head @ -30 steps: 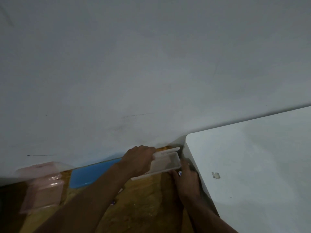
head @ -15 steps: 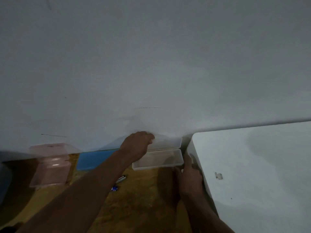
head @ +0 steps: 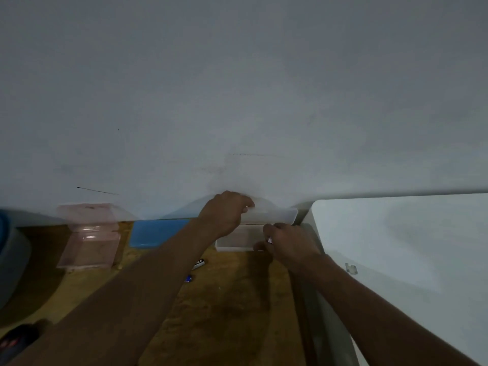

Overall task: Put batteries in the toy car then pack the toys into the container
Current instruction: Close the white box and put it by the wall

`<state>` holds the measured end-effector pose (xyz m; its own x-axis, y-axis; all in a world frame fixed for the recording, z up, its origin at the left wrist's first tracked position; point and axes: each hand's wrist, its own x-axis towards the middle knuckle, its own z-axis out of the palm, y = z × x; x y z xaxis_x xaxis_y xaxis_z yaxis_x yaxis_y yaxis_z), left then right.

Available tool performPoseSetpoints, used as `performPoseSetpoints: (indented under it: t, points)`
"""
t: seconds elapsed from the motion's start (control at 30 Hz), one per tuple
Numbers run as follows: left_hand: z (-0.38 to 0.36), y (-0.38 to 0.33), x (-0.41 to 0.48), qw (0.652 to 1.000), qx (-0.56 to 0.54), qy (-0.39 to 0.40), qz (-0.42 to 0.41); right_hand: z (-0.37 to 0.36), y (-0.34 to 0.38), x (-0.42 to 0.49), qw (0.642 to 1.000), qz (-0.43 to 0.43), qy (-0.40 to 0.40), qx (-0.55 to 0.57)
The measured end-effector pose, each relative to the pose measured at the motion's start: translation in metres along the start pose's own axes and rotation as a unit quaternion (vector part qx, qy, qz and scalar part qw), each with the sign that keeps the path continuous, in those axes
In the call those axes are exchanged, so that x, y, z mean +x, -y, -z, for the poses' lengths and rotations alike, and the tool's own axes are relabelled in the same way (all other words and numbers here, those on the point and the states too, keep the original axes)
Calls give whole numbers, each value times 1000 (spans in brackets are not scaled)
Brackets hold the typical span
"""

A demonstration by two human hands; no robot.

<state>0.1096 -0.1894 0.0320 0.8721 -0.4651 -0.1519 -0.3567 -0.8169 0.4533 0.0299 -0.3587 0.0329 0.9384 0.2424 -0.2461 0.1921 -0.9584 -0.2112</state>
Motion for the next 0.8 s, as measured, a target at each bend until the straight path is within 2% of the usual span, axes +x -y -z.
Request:
performPoseSetpoints:
  t: [0.23, 0.53, 0.8]
  points:
    - [-3, 3, 4, 1000, -1, 1, 8, -9, -5, 20, 985, 116, 63, -109]
    - [-2, 2, 4, 1000, 5, -9, 0, -16, -1, 35, 989, 107, 85, -58]
    - [0, 5, 4, 1000, 3, -4, 2, -25, -4, 35, 988, 133, 44, -60]
